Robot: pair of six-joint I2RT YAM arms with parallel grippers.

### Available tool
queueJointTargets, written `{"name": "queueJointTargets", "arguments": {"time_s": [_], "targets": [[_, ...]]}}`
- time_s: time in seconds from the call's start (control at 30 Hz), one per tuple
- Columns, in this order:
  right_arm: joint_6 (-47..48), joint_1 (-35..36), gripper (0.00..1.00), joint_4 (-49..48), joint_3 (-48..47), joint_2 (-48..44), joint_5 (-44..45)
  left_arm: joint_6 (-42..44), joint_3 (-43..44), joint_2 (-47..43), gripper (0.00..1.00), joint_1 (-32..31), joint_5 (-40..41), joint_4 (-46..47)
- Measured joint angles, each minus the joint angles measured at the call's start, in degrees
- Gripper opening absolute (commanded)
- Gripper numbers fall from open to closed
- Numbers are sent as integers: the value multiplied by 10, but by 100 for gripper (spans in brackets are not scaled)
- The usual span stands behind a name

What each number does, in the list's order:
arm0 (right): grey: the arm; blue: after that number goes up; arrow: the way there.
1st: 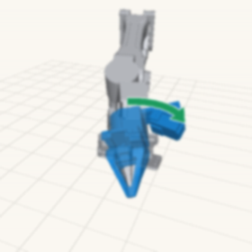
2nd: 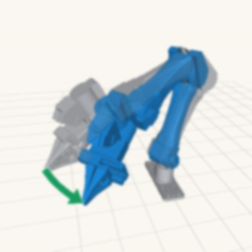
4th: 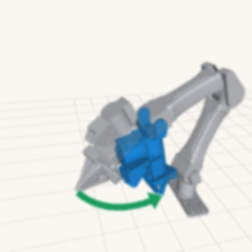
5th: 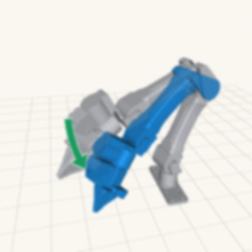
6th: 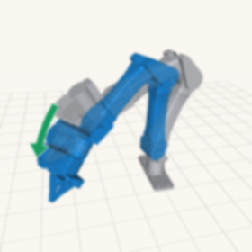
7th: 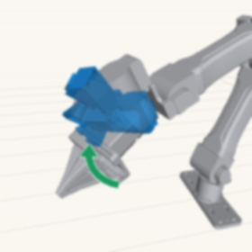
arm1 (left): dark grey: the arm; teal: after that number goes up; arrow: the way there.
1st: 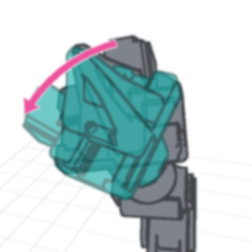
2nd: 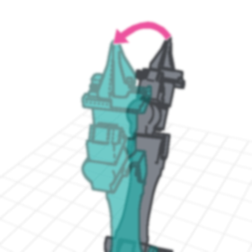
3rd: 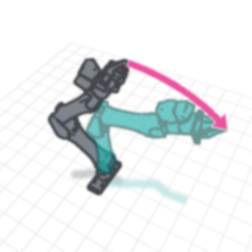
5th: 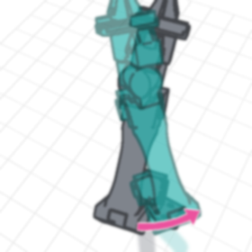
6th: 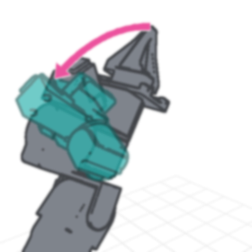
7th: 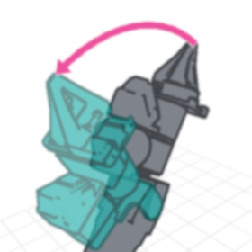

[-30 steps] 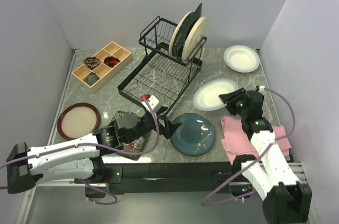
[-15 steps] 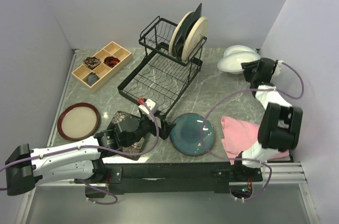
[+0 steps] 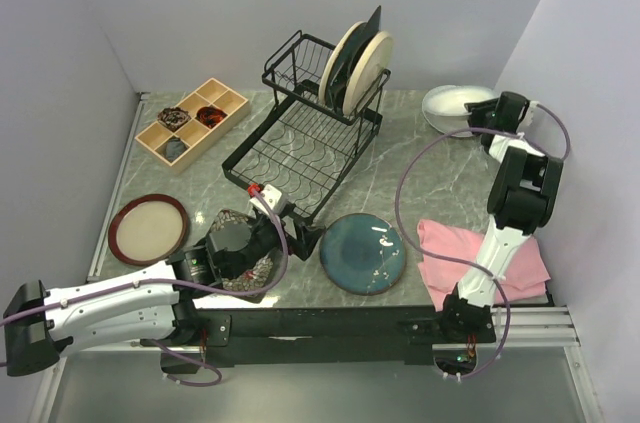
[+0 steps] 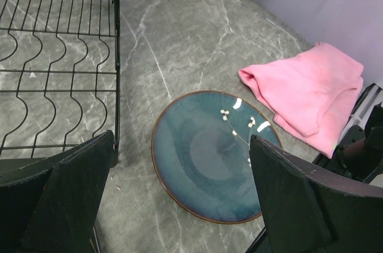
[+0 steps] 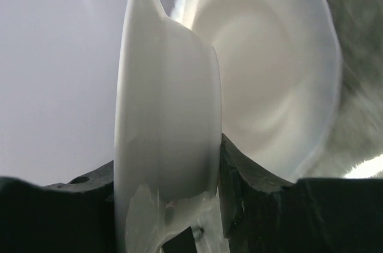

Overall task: Unload the plates from the dish rack
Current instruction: Place the plate at the corner of the board.

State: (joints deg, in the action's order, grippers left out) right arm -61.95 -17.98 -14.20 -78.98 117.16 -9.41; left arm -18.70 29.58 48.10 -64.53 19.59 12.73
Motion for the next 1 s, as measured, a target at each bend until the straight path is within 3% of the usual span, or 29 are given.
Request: {"name": "queueJointTargets", "arguments": {"time_s": [0.17, 0.33, 0.47, 0.9, 1.0], "targets": [[-6, -4, 10, 26, -97, 59, -3, 2, 0, -8, 100, 0, 3, 0], [-15, -4, 15, 42, -100, 63, -5, 5, 0, -12, 100, 0, 4, 0], [-15, -4, 25, 44, -100, 68, -8, 6, 0, -12, 99, -1, 4, 0], [-10, -4, 40, 67, -101, 71, -6, 6, -3, -27, 100, -1, 4, 0], [-5, -4, 48, 73, -105, 71, -3, 6, -3, -33, 100, 0, 5, 0]]}}
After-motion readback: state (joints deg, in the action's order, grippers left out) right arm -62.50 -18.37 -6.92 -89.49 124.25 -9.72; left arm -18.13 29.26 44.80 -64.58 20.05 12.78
